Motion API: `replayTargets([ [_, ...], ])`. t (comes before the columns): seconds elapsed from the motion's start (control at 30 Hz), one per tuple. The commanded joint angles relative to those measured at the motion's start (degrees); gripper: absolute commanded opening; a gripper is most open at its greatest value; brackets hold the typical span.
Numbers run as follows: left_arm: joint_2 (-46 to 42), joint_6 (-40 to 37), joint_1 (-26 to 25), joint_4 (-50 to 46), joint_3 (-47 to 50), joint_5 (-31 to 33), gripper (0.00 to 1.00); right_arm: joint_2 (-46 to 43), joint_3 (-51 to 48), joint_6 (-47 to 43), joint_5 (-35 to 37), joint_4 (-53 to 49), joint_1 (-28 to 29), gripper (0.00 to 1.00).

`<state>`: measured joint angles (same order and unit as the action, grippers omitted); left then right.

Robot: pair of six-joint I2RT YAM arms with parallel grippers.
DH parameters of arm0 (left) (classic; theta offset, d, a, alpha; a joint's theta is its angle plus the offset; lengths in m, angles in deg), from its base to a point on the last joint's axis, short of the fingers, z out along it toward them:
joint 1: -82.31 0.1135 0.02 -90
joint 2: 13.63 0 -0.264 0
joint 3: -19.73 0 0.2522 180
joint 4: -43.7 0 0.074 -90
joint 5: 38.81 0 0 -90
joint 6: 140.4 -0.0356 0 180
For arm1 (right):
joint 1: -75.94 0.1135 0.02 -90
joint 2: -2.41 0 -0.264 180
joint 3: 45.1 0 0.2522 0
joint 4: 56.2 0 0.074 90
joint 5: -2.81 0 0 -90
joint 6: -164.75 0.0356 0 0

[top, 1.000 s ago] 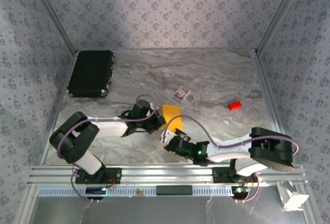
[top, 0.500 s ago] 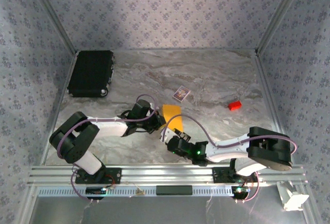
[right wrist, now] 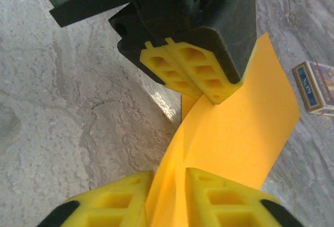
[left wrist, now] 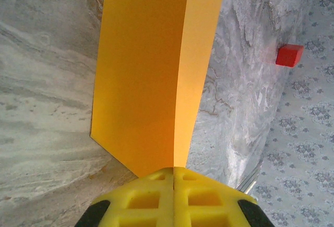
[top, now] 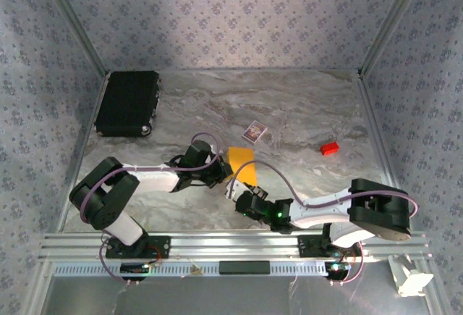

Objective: Fold a paper plane with a square sheet of paper (pick it up from the middle)
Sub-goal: Third fold the triangle at the center of the table.

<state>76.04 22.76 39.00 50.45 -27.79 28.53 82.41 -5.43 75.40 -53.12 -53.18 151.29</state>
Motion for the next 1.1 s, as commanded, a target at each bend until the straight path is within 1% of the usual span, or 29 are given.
replayTargets([
  [0.0, 0.3, -0.2, -0.5, 0.2, -0.6, 0.1, 0.0, -1.4, -0.6, 1.3, -0.7, -0.1, -0.5, 0.18],
  [0.03, 0.3, -0.1, -0.5, 0.2, -0.6, 0.0, 0.0, -1.6, -0.7, 1.2, -0.8, -0.4, -0.5, 0.17],
  [0.17, 0.4, -0.4, -0.5, 0.1, -0.8, -0.1, 0.01, -2.0, -0.7, 0.7, -2.6, -1.5, -1.0, 0.04],
  [0.23, 0.1, -0.8, -0.5, -0.5, -1.0, -0.1, 0.09, -2.3, -0.6, 1.3, -3.5, -2.5, -1.6, 0.01],
  [0.27, -0.2, -1.1, -0.5, -1.1, -1.1, 0.1, 0.15, -2.5, -0.6, 1.5, -4.0, -2.7, -1.8, 0.0],
  [0.33, -1.2, -2.2, -0.5, -2.2, -1.4, 0.6, 0.16, -3.0, -0.6, 2.3, -5.2, -2.9, -2.3, 0.0],
  [0.37, -1.8, -2.9, -0.3, -3.2, -1.7, 0.9, 0.2, -3.2, -0.7, 2.8, -5.5, -3.0, -2.5, 0.0],
  [0.4, -2.8, -4.1, -0.3, -5.5, -2.4, 1.3, 0.28, -3.6, -0.7, 3.5, -6.2, -3.1, -2.9, 0.0],
  [0.47, -4.6, -7.2, -0.1, -12.2, -4.6, 3.0, 0.5, -4.7, -0.8, 5.3, -9.5, -3.4, -4.2, 0.0],
  [0.53, -6.8, -9.9, 0.0, -18.5, -6.5, 6.1, 0.57, -6.2, -1.1, 7.8, -15.1, -3.4, -6.2, 0.0],
  [0.57, -8.0, -11.0, 0.3, -20.9, -7.0, 7.5, 0.6, -6.9, -1.4, 8.6, -19.6, -2.9, -7.6, 0.0],
  [0.63, -9.9, -12.7, 1.2, -23.5, -7.6, 8.5, 0.65, -7.6, -2.0, 10.1, -26.3, -3.8, -9.6, 0.0],
  [0.73, -11.8, -14.0, 2.9, -25.3, -7.7, 9.0, 0.66, -8.6, -2.8, 14.6, -33.0, -4.9, -13.0, 0.0],
  [0.8, -12.4, -14.5, 3.6, -25.9, -7.6, 8.8, 0.63, -9.1, -3.1, 18.3, -38.3, -5.1, -15.8, 0.0],
  [0.87, -12.5, -14.9, 3.9, -25.8, -7.7, 8.4, 0.58, -9.1, -2.8, 20.9, -41.8, -5.8, -17.8, 0.0],
  [1.0, -11.2, -16.6, 4.1, -25.4, -9.1, 6.8, 0.44, -8.5, -2.7, 24.5, -46.0, -5.4, -21.1, 0.0],
  [1.07, -9.7, -17.7, 4.0, -25.0, -10.5, 5.4, 0.41, -7.7, -2.3, 25.9, -49.1, -4.9, -22.8, 0.0],
])
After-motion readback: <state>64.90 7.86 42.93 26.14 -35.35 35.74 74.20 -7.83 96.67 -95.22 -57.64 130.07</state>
